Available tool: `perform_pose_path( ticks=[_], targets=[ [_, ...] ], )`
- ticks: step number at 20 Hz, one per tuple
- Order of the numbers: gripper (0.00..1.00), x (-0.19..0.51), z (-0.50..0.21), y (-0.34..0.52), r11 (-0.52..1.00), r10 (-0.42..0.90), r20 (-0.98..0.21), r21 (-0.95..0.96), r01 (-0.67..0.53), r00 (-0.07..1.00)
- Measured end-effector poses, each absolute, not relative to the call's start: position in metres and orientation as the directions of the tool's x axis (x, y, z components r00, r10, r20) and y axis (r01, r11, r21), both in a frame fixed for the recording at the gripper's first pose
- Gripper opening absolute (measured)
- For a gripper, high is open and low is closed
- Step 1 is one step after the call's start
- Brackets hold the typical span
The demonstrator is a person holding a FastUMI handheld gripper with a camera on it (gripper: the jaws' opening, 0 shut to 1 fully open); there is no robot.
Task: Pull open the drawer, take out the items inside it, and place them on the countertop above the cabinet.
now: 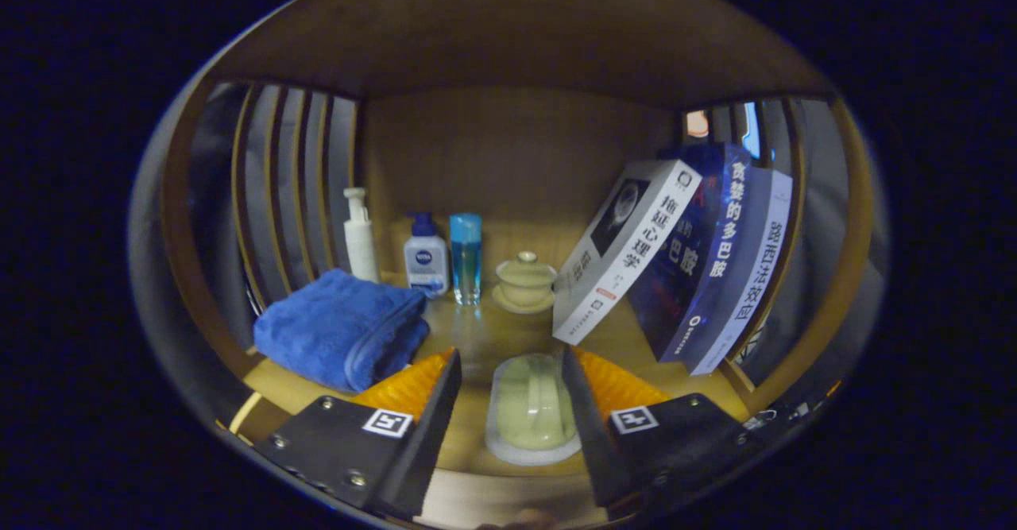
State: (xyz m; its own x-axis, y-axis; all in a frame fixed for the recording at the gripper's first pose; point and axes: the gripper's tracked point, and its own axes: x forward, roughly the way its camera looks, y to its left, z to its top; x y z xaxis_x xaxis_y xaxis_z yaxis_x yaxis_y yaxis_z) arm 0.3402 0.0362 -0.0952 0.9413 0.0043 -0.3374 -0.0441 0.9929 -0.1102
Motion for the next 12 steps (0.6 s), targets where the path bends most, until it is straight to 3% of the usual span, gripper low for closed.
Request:
perform_pose_path(
  ticks=[5, 12],
  targets=[
    [1.00, 0.289, -0.036, 0.046, 0.992, 0.004, -0.160, -0.126, -0.024, 0.987],
    [1.00, 0.197, -0.032, 0.066, 0.990, -0.028, -0.129, -0.143, 0.010, 0.991]
  ],
)
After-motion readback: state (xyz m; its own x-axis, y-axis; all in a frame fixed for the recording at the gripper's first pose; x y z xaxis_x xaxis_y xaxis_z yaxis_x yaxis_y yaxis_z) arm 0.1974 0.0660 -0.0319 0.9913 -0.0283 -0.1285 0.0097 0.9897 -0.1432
